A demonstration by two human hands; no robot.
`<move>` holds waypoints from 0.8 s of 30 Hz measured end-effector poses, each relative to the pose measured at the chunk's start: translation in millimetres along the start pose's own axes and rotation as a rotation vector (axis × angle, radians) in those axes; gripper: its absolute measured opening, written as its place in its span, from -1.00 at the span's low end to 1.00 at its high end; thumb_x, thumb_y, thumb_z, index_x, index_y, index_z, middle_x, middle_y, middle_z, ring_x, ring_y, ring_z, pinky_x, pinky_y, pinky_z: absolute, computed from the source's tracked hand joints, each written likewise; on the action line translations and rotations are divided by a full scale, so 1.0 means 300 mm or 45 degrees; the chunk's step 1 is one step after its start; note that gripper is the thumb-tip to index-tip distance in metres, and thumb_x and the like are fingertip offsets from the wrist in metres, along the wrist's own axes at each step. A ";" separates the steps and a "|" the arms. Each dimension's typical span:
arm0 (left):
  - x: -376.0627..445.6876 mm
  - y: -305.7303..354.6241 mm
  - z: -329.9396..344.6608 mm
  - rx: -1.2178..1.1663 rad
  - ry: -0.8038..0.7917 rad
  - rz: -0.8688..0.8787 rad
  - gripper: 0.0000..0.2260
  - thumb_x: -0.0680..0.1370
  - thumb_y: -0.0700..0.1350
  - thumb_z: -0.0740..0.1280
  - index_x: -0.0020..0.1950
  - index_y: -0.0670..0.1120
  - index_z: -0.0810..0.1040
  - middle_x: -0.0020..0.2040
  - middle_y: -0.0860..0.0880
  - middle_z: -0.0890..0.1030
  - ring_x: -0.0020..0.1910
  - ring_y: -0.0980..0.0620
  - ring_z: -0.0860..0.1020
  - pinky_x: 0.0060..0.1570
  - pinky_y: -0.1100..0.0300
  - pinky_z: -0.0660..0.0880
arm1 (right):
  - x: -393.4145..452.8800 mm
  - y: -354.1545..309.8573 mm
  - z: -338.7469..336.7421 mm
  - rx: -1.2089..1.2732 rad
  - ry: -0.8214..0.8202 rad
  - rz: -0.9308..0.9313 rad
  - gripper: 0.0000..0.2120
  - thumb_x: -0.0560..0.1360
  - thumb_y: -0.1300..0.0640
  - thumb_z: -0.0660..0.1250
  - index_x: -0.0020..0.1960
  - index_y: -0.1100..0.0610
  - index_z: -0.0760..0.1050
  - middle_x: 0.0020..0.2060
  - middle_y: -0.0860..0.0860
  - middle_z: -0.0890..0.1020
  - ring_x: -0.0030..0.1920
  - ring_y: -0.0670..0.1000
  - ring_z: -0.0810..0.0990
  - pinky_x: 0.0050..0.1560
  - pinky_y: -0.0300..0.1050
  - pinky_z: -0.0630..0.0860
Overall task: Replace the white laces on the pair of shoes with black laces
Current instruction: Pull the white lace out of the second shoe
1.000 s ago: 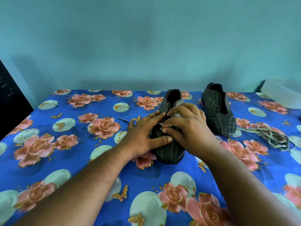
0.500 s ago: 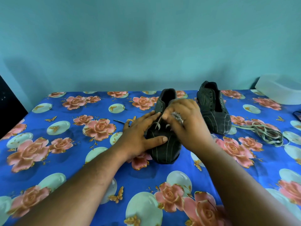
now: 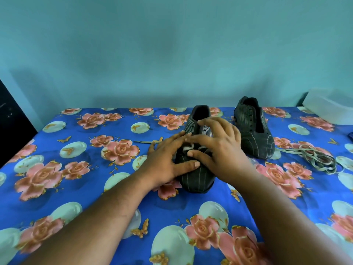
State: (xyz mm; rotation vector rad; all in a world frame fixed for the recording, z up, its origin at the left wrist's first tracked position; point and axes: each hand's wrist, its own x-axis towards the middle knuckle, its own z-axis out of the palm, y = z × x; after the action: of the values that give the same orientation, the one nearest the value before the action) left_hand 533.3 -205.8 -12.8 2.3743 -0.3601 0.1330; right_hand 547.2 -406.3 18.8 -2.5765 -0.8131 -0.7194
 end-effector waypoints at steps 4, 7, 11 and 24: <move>-0.003 0.003 -0.002 -0.015 -0.014 -0.010 -0.19 0.34 0.55 0.22 0.56 0.39 0.13 0.61 0.28 0.15 0.59 0.17 0.13 0.56 -0.24 -0.10 | 0.003 -0.002 0.012 0.089 0.100 -0.059 -0.79 0.51 -0.24 0.33 -0.02 -0.17 0.65 0.20 -0.09 0.55 0.42 0.13 0.37 0.34 0.29 0.28; 0.000 -0.004 -0.001 -0.018 -0.020 -0.011 -0.20 0.34 0.54 0.24 0.55 0.41 0.16 0.61 0.30 0.14 0.60 0.16 0.13 0.54 -0.27 -0.10 | 0.020 -0.015 -0.023 0.388 0.309 -0.006 -0.89 0.54 -0.11 0.39 -0.04 -0.11 0.66 0.08 -0.13 0.58 0.29 0.02 0.46 0.30 0.06 0.35; -0.005 0.001 -0.002 -0.037 -0.018 -0.021 -0.20 0.32 0.54 0.24 0.53 0.42 0.16 0.60 0.31 0.14 0.60 0.18 0.10 0.55 -0.24 -0.15 | 0.042 0.016 -0.081 0.775 0.690 0.404 -0.90 0.58 0.00 0.38 -0.10 -0.17 0.55 -0.06 -0.17 0.60 0.05 -0.07 0.58 0.14 -0.04 0.49; -0.004 0.003 -0.002 -0.016 -0.007 -0.006 -0.20 0.33 0.54 0.23 0.55 0.39 0.16 0.61 0.26 0.17 0.59 0.17 0.14 0.54 -0.27 -0.09 | 0.000 -0.008 -0.001 0.039 0.017 0.031 -0.67 0.47 -0.32 0.27 0.13 -0.24 0.62 0.37 -0.08 0.46 0.51 0.13 0.24 0.43 0.32 0.18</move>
State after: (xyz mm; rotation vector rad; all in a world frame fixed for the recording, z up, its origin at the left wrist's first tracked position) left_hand 531.8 -205.6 -12.1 2.3635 -0.3570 0.1222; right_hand 545.5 -404.5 19.4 -2.5475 -0.7809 -0.7105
